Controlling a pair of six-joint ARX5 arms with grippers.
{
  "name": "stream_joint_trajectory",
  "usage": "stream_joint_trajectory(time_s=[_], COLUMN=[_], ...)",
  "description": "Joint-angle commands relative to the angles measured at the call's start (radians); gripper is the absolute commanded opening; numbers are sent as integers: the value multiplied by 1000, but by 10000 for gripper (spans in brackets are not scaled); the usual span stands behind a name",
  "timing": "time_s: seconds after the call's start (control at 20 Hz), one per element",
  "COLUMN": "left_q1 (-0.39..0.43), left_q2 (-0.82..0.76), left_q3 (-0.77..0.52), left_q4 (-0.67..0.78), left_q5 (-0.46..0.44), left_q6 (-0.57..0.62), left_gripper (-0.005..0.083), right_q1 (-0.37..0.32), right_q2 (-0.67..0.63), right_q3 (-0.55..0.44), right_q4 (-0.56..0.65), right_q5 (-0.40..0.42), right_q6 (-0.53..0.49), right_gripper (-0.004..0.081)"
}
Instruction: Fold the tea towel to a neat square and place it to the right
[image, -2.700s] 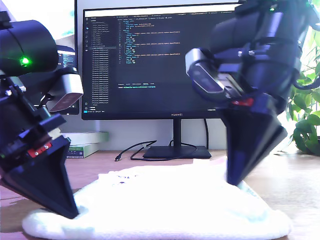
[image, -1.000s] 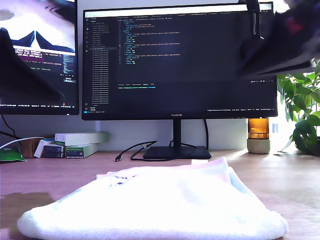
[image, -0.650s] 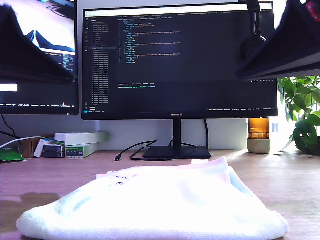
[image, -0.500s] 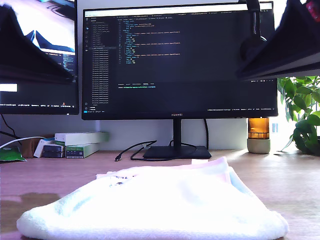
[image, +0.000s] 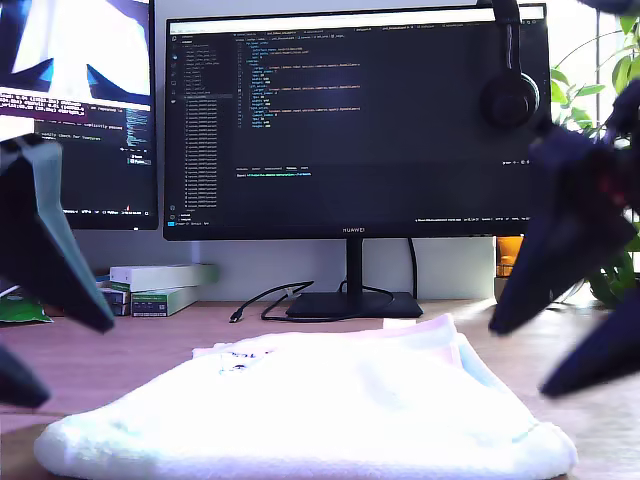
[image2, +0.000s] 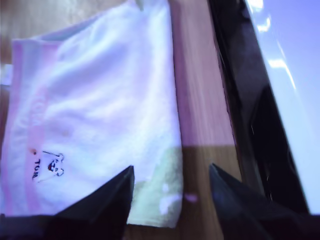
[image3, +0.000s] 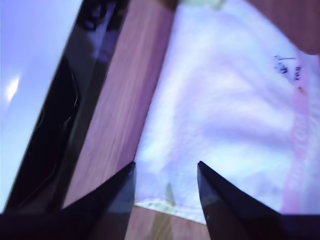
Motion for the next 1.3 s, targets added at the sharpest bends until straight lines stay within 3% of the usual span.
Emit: stream_joint_trajectory(time_s=[0.0,0.2,0.5,0.65,0.8,0.85,1.1,1.25], left_q1=[-2,-2,-2,-2,-2,-2,-2,-2], left_q2=[47,150,288,338,358,358,358,357], left_q3=[-19,-19,-19,-19,-19,-19,3,69], left_q4=[2,41,145,158,154,155,152,66], left_q5=[0,-60,-108,-128,-130,-130,-130,-126], left_q6=[37,117,130,138,143,143,122,58], left_gripper=[431,430,422,315,12,-20,-19,-20], right_q1=[9,9,9,9,9,10,58,73], right_q2=[43,88,88,88,88,88,88,88], right_q3=[-12,-12,-12,-12,-12,-12,-12,-12], right_q4=[6,27,42,40,40,40,48,50], right_q5=[5,5,23,23,23,21,-2,-2], right_q6=[-7,-6,3,3,3,3,3,6], right_gripper=[353,353,353,353,353,353,353,353])
